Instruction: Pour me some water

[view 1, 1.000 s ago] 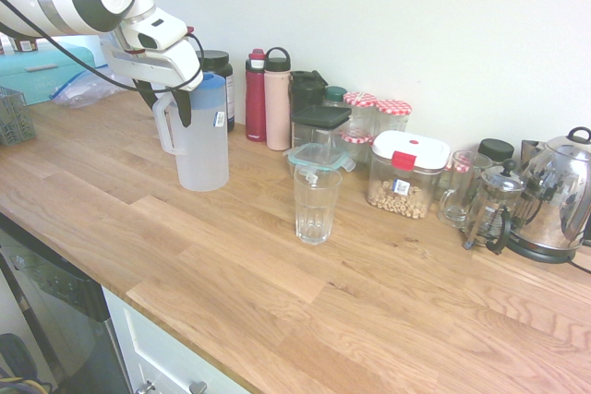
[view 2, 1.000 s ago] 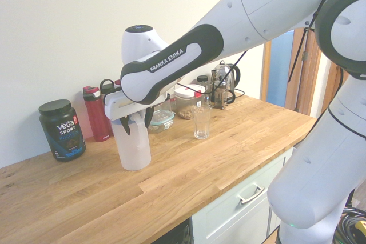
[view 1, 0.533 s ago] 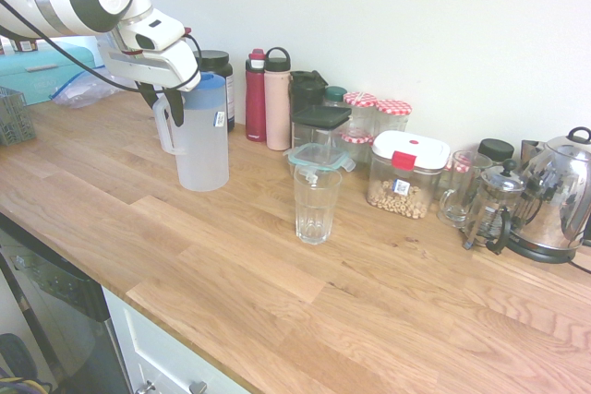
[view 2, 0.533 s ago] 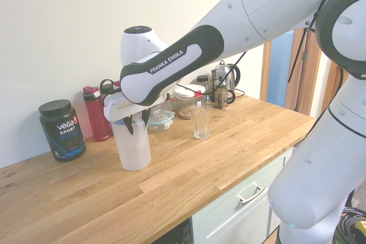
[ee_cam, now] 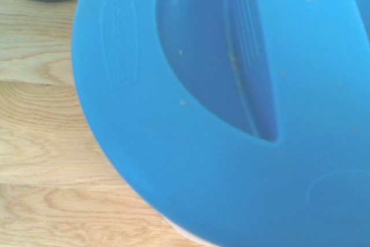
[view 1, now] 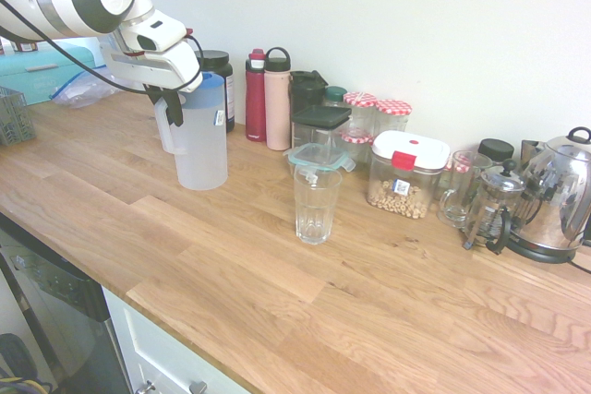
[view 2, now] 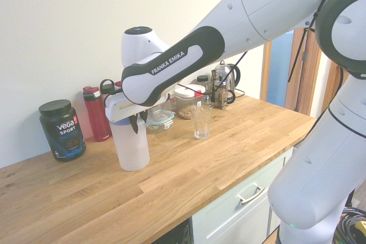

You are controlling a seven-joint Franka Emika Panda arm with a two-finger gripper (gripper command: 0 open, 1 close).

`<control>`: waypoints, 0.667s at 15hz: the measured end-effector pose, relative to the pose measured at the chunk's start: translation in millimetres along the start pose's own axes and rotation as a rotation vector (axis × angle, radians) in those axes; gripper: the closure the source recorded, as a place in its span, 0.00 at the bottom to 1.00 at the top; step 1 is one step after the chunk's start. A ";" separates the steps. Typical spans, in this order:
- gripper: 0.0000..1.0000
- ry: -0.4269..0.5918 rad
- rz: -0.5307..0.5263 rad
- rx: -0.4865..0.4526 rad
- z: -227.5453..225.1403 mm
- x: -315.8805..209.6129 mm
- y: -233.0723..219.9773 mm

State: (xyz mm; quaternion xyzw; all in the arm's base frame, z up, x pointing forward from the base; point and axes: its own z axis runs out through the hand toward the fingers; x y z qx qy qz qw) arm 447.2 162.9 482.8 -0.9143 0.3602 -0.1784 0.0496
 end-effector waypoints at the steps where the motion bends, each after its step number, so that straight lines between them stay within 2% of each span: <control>1: 1.00 -0.001 0.003 -0.002 -0.4 1.4 1.0; 4: 1.00 -0.039 -0.033 -0.010 -16.4 7.9 7.9; 6: 1.00 -0.073 -0.079 0.001 -52.9 19.6 20.1; 10: 1.00 -0.130 -0.283 -0.055 -131.2 56.4 68.2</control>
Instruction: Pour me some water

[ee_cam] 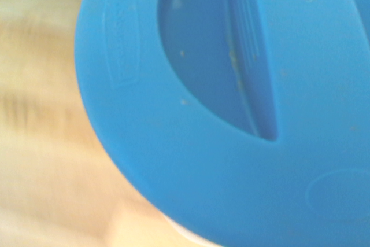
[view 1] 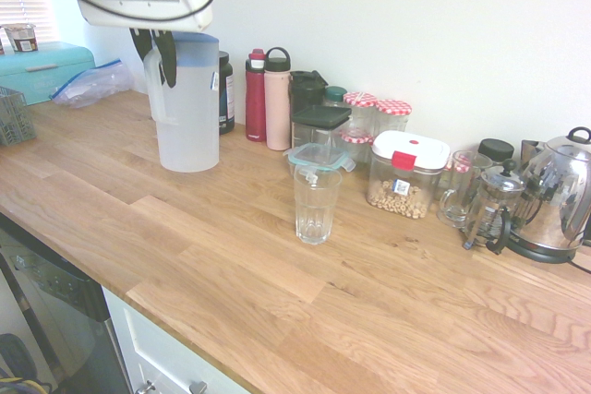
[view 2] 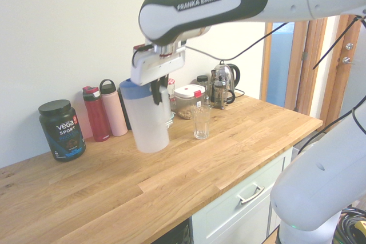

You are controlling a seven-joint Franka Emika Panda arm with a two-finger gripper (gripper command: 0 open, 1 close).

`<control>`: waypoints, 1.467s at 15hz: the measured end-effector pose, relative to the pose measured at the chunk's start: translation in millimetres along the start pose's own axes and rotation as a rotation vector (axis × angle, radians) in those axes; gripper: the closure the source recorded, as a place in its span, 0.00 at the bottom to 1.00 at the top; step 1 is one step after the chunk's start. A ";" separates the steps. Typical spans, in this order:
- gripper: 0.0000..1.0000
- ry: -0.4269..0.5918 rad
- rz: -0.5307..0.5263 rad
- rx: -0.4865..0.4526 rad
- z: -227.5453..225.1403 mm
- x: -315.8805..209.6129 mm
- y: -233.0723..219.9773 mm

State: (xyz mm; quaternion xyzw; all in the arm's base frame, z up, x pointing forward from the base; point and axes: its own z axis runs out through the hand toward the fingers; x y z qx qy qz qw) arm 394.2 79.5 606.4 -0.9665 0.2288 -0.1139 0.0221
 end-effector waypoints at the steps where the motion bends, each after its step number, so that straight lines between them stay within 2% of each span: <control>1: 1.00 -0.014 -0.058 -0.015 -12.2 10.4 18.2; 4: 1.00 -0.053 -0.225 -0.025 -45.1 53.2 87.7; 10: 1.00 -0.085 -0.511 0.078 -98.0 119.9 198.1; 14: 1.00 -0.116 -0.677 0.024 -77.7 162.6 230.4; 16: 1.00 -0.121 -0.699 -0.024 -57.7 181.7 249.7; 22: 1.00 -0.145 -0.645 -0.103 -37.9 198.7 296.3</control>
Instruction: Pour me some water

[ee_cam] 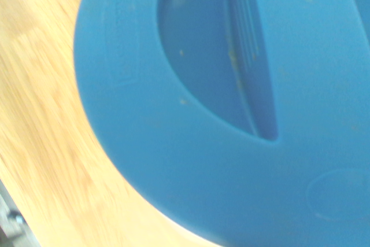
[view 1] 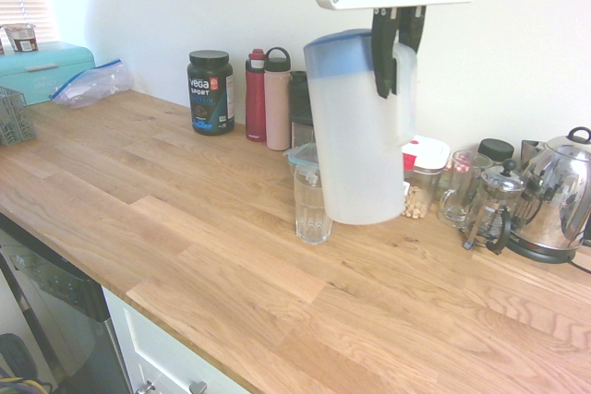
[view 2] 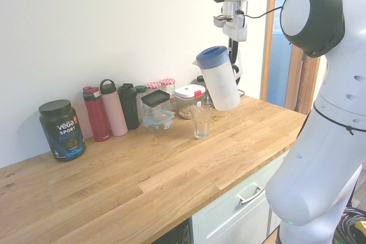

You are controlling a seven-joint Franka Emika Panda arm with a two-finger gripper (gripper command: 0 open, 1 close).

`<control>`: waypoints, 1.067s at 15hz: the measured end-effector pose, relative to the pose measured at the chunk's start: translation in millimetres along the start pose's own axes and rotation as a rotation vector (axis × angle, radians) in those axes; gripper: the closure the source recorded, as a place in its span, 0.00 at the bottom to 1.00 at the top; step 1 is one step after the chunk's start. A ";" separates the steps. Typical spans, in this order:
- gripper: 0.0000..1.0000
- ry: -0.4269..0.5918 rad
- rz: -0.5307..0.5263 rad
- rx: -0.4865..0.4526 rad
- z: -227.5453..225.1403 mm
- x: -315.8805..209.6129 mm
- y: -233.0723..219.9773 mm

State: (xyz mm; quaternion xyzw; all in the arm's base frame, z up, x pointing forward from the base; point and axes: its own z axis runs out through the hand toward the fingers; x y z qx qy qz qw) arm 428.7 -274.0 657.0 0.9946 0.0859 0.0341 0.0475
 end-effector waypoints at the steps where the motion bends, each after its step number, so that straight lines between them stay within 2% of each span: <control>1: 1.00 -0.008 0.000 -0.021 3.8 -13.6 20.4; 3: 1.00 -0.029 0.005 -0.051 15.3 -49.7 66.3; 5: 1.00 -0.056 -0.002 -0.075 29.8 -59.6 82.1; 11: 1.00 -0.096 -0.093 -0.123 55.1 -24.4 37.9; 16: 1.00 -0.166 -0.154 -0.209 80.2 -7.1 -14.7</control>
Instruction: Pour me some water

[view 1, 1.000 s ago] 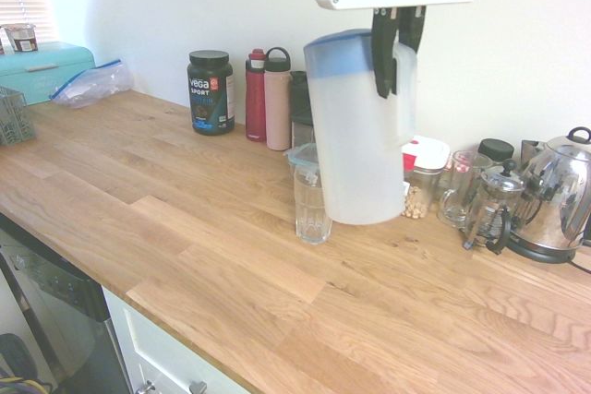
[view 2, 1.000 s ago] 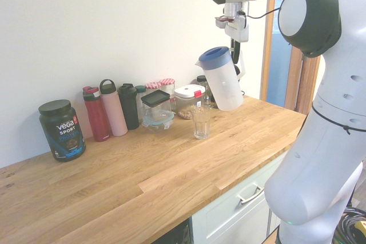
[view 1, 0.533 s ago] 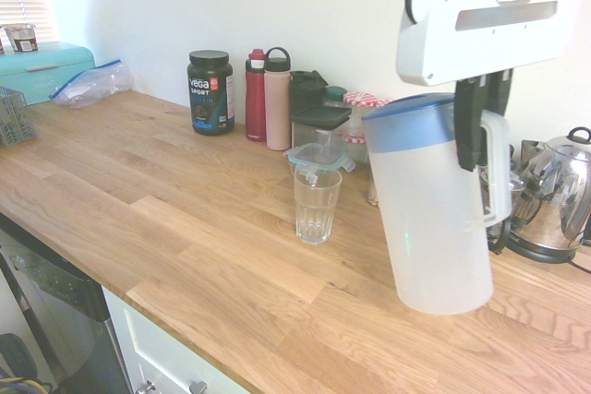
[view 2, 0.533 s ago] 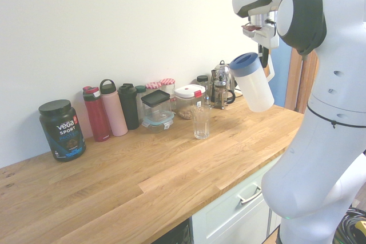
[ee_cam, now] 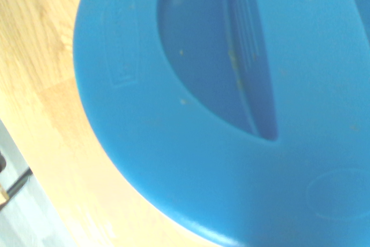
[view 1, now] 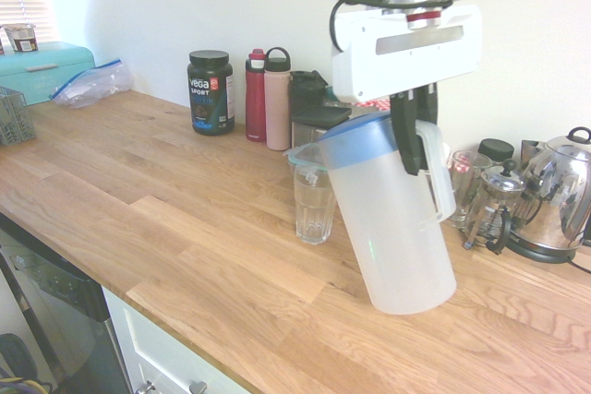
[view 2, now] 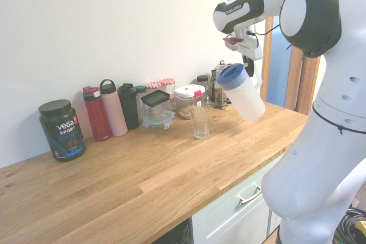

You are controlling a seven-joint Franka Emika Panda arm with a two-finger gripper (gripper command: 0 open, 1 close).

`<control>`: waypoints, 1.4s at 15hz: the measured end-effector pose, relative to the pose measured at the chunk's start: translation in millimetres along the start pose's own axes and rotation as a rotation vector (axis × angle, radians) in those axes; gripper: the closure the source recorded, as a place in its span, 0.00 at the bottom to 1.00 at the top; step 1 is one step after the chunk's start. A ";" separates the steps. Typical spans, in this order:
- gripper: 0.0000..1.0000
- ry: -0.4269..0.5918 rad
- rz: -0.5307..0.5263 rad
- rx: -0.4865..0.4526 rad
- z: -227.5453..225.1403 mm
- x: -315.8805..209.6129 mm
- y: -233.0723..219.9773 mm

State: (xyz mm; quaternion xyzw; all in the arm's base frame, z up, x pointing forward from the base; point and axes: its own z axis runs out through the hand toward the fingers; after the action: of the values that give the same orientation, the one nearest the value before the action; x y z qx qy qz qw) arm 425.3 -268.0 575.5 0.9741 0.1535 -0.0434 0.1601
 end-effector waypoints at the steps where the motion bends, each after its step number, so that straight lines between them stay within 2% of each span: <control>1: 1.00 -0.015 -0.008 -0.026 -0.9 5.5 -10.9; 8: 1.00 -0.094 -0.042 -0.281 -16.6 50.0 -64.7; 13: 1.00 -0.163 -0.090 -0.467 -0.4 62.3 -107.7; 21: 1.00 -0.120 -0.061 -0.614 -6.8 75.2 -123.2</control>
State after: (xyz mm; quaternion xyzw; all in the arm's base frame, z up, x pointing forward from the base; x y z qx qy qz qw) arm 458.3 -133.2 535.1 0.8710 0.1790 -0.0572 0.4540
